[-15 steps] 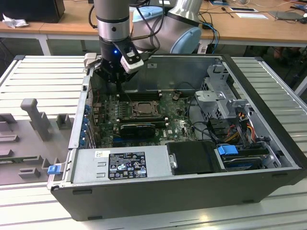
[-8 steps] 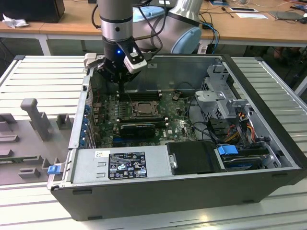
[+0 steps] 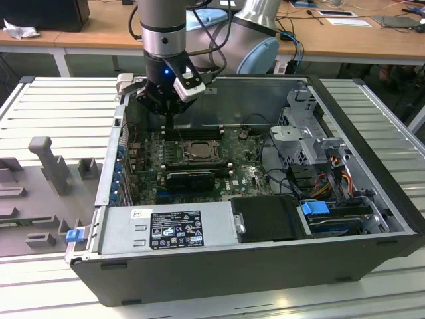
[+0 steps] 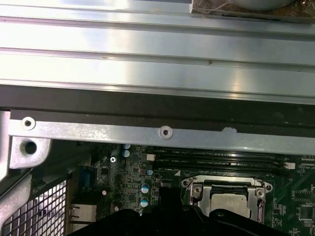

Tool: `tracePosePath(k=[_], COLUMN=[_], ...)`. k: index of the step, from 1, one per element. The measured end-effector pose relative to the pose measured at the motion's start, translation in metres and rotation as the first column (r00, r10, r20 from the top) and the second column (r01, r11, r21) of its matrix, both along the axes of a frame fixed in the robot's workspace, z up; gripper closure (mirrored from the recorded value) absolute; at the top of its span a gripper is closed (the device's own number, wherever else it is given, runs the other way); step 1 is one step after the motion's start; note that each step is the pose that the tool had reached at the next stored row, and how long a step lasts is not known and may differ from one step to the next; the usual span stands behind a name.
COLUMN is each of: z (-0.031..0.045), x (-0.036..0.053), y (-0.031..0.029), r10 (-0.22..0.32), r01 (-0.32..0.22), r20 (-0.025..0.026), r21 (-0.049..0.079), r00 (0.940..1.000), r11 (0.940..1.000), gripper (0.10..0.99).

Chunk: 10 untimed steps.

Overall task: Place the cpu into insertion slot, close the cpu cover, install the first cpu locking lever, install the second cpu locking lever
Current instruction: 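Install the first cpu locking lever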

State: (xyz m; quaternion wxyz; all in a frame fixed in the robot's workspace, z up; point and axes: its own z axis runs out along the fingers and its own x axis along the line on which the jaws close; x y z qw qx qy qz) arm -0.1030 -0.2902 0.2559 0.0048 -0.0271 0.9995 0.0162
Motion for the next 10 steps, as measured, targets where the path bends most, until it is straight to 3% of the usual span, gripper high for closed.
tracePosePath(k=[10], z=[0.0], x=[0.0037], y=[0.0], r10=[0.0], r01=[0.0], r20=[0.0], r21=[0.0], r00=[1.0], r11=[1.0], gripper=[0.98])
